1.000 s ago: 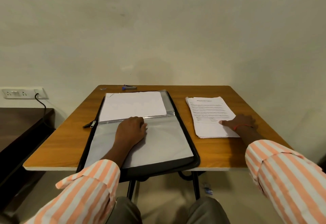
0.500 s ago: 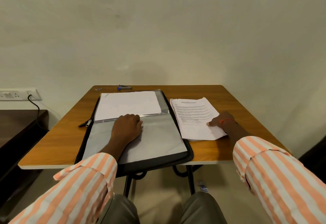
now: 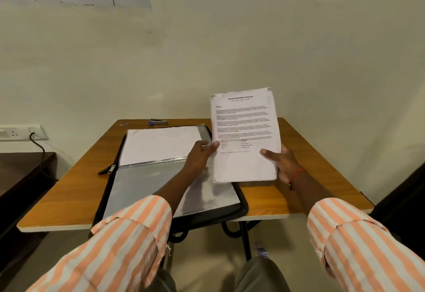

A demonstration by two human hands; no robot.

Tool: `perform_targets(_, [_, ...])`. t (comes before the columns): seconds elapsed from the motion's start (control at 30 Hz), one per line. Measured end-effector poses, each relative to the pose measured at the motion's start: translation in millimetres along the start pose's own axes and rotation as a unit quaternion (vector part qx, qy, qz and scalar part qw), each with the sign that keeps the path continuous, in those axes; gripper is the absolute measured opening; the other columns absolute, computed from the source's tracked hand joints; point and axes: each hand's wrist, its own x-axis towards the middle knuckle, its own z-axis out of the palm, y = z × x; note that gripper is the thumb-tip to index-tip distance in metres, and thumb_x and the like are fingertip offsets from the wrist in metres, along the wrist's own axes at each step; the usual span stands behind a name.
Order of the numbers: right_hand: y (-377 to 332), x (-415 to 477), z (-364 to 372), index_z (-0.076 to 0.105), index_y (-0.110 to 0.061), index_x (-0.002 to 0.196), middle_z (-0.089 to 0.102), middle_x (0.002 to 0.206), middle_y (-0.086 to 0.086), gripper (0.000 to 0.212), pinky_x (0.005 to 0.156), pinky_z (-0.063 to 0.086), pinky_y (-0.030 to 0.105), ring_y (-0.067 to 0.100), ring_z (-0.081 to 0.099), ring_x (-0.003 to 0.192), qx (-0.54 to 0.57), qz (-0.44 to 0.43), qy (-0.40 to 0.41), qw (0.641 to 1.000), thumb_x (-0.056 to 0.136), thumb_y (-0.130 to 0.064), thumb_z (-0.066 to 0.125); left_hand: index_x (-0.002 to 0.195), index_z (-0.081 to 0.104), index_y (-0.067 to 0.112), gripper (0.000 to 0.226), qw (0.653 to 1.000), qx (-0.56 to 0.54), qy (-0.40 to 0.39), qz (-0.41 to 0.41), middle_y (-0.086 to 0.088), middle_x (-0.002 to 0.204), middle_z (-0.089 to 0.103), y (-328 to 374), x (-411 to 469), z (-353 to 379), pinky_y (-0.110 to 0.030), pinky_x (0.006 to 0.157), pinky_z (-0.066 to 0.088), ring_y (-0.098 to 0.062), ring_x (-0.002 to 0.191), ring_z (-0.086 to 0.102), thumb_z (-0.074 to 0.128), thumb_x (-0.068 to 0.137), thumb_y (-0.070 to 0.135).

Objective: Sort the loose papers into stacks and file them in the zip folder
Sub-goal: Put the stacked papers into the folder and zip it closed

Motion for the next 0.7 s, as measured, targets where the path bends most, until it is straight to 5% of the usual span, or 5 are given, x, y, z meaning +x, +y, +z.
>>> perform_targets(0.1, [0, -5, 0, 0.053, -0.006, 0.138, 0.064, 0.135, 0.015, 0.057, 0.102, 0.049, 0.054, 0.034, 0.061, 0.123, -0.013, 0.015, -0.029, 0.999, 0.085, 0.002, 0.072, 0.126, 0.061, 0.027, 0.034, 0.985, -0.162, -0.064, 0.015, 0.007, 0.121, 0.072, 18, 3, 16, -0.036, 0.096, 0.057, -0.013, 0.107, 0.071, 0.067, 0.095, 0.040])
perform_targets(0.2, [-8, -11, 1, 0.060, -0.010, 0.128, 0.070, 0.125, 0.010, 0.055, 0.095, 0.055, 0.050, 0.030, 0.067, 0.115, -0.081, -0.010, 0.038, 0.996, 0.077, -0.005, 0.080, 0.125, 0.063, 0.019, 0.031, 0.983, -0.181, -0.004, 0.043, 0.003, 0.118, 0.073, 24, 5, 28, -0.039, 0.094, 0.059, -0.015, 0.105, 0.072, 0.070, 0.095, 0.017])
perform_targets(0.43, [-49, -14, -3, 0.063, -0.010, 0.108, 0.074, 0.109, 0.004, 0.030, 0.083, 0.060, 0.034, 0.018, 0.072, 0.099, -0.130, -0.138, 0.154, 0.970, 0.083, -0.007, 0.079, 0.128, 0.062, 0.010, 0.038, 0.971, -0.216, 0.064, 0.073, -0.003, 0.117, 0.073, 55, 17, 46, -0.027, 0.077, 0.061, -0.015, 0.098, 0.073, 0.074, 0.092, 0.017])
perform_targets(0.7, [-54, -22, -11, 0.066, -0.011, 0.124, 0.074, 0.117, 0.002, 0.042, 0.087, 0.058, 0.035, 0.020, 0.072, 0.104, -0.098, -0.137, 0.162, 0.972, 0.084, -0.014, 0.078, 0.114, 0.066, 0.017, 0.018, 0.973, -0.202, 0.027, 0.110, 0.005, 0.102, 0.076, 65, 14, 67, -0.019, 0.069, 0.057, -0.012, 0.089, 0.075, 0.067, 0.097, 0.022])
